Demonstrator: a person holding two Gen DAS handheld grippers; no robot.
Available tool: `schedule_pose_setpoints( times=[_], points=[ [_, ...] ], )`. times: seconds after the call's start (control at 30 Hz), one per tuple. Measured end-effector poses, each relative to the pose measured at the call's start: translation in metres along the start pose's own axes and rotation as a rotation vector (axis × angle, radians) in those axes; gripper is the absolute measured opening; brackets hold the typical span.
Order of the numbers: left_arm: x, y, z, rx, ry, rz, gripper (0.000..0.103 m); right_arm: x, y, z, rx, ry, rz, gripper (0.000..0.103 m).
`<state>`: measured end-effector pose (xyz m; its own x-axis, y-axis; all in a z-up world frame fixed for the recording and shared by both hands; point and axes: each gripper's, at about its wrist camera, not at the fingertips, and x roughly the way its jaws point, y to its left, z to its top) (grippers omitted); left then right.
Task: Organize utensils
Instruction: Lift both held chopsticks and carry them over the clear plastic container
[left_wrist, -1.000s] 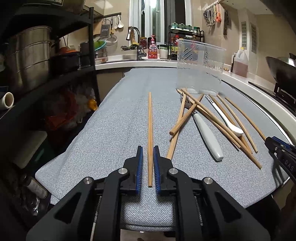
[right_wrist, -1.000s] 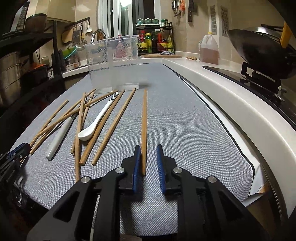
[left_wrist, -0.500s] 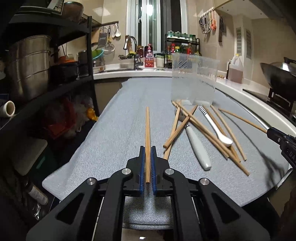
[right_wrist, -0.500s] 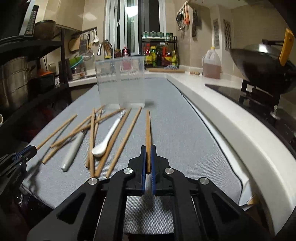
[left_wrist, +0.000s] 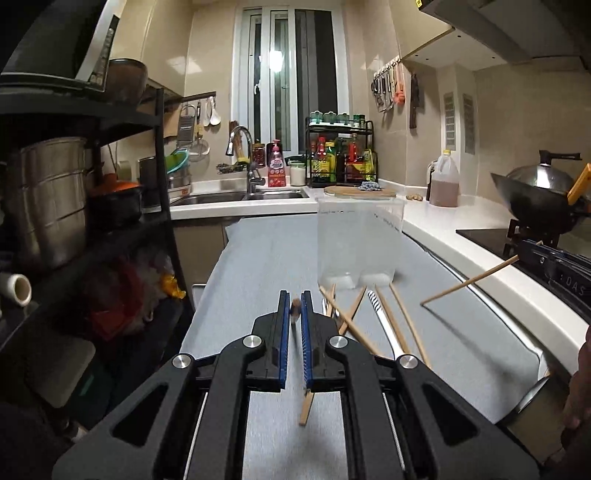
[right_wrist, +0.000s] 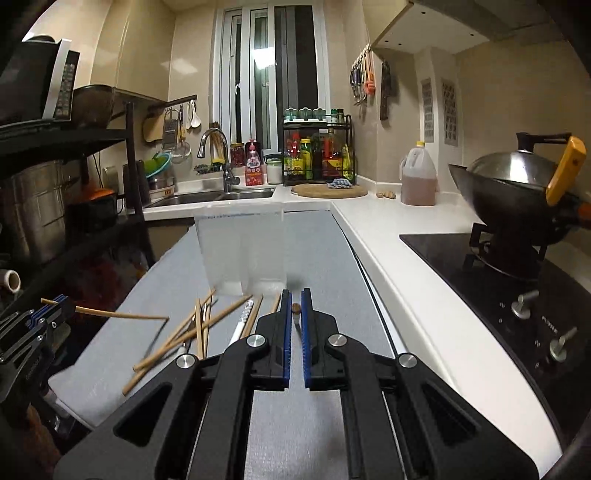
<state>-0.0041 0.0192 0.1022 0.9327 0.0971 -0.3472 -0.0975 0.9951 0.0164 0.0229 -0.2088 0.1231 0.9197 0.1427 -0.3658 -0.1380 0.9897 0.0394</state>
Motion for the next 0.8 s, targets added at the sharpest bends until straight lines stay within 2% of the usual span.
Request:
schedule_pose_setpoints(
  times=[0.1,0.27,0.8],
  points=[
    [0.007,0.006,0.024,0.012,-0.008,-0.009,0.006,0.009,-0.001,0.019,-0.009,0.008,0.001,0.005],
    [0.025,0.016,0.062,-0.007,0.029,-0.041,0.006,0.02,-0.004,0.058,0.032,0.013,0.021,0.005],
    [0.068,0.019,0.137,-0.009,0.106,-0.097,0.006,0.035,0.003,0.136,0.056,0.015,0.06,0.005]
  ],
)
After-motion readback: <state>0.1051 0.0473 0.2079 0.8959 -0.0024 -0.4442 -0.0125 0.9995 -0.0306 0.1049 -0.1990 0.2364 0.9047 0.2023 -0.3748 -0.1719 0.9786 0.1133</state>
